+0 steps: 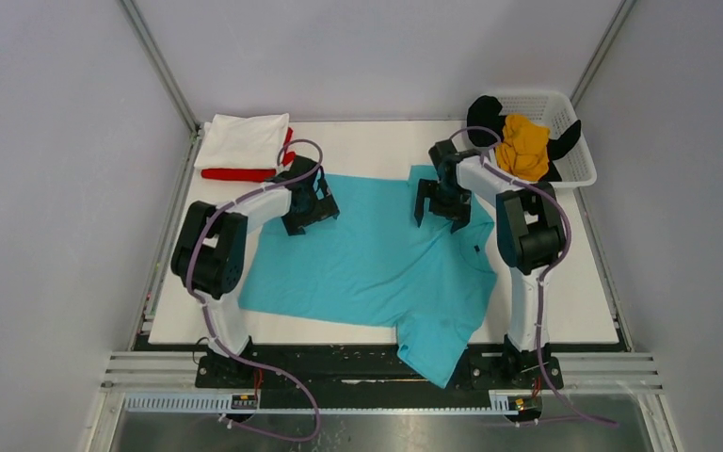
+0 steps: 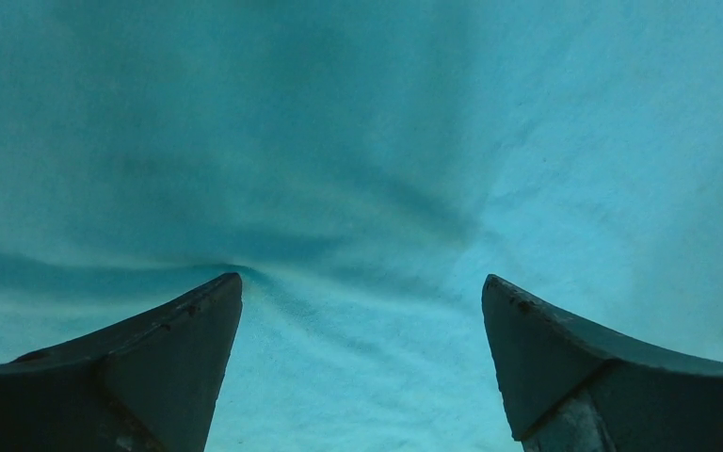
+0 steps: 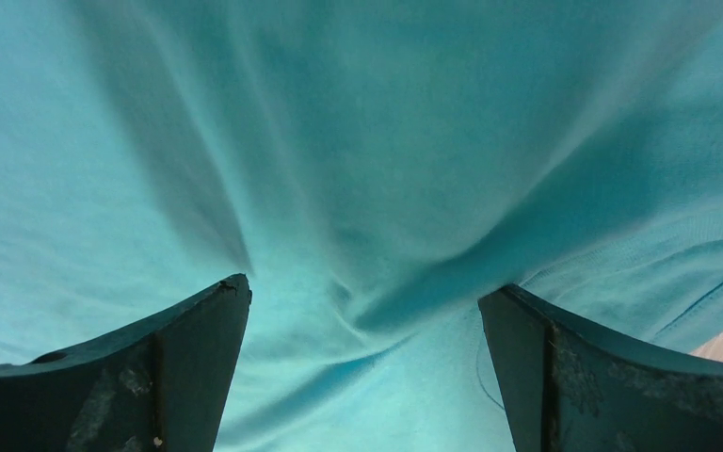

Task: Fold and stack the t-shirts
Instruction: Flatten out the tshirt, then grab the side of the flattened tshirt closest away from the robot with both arms

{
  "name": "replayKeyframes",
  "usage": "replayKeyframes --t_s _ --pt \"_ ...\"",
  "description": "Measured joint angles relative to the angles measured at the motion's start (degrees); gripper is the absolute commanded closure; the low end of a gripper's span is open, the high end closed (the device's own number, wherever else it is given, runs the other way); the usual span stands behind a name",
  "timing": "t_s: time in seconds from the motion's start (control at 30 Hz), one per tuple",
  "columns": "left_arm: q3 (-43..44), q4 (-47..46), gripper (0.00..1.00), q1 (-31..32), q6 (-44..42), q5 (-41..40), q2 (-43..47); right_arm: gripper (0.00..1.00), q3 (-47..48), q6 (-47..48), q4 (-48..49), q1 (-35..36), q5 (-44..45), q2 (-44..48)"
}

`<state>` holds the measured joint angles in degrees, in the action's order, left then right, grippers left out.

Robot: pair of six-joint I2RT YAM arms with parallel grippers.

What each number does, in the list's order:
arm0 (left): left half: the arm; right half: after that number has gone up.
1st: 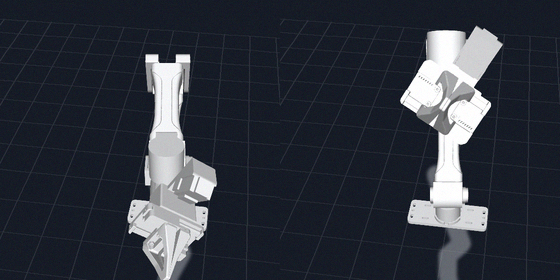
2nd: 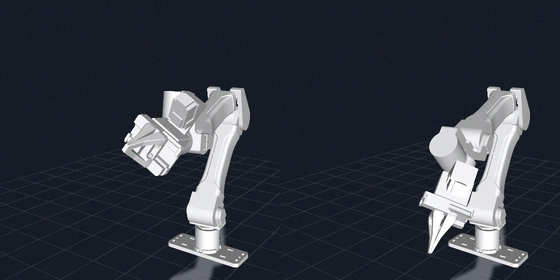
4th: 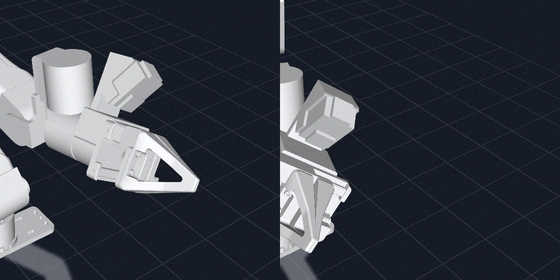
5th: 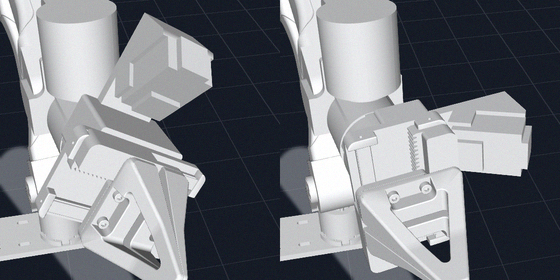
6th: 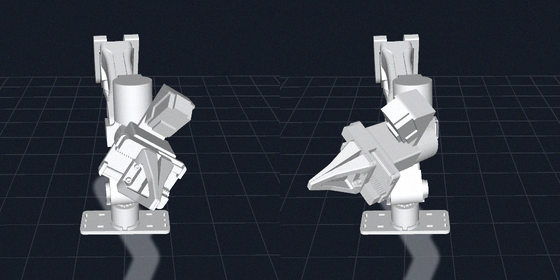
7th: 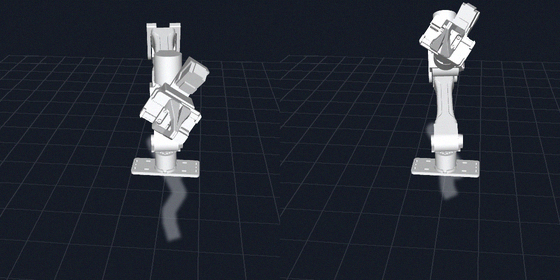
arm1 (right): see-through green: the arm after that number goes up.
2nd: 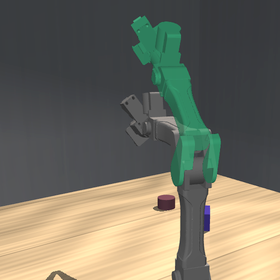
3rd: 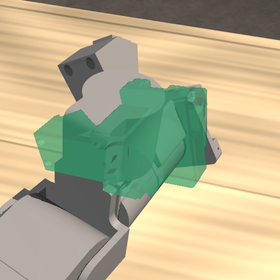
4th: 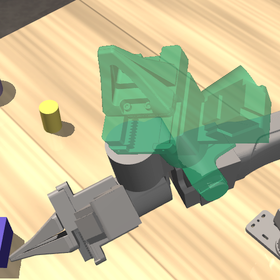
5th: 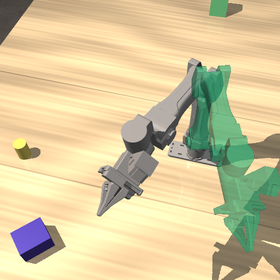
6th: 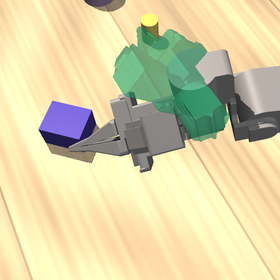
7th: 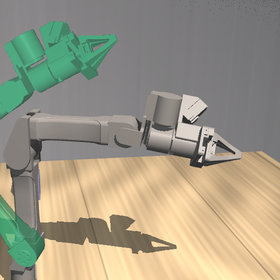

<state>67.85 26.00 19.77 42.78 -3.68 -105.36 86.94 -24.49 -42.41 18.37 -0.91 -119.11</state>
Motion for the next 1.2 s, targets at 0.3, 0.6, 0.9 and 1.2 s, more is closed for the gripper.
replayKeyframes --t_s 0.3,0.6,0.9,1.2 --pt "12.04 1.79 0.01 -2.67 -0.11 0.24 -8.76 0.01 21.81 1.79 -4.98 -3.74 0.02 -12.68" --pt "7.52 0.74 0.01 -3.8 -0.13 1.07 -3.1 0.0 22.58 5.81 -6.14 -4.07 3.43 -8.15" --pt "-24.81 -1.33 0.01 -3.34 7.23 -4.15 36.92 0.01 -24.7 0.59 7.98 0.37 4.42 39.56" --pt "-38.12 13.2 0.04 -7.54 16.0 -14.34 52.3 0.01 -46.4 -4.72 19.78 -1.99 4.2 55.95"
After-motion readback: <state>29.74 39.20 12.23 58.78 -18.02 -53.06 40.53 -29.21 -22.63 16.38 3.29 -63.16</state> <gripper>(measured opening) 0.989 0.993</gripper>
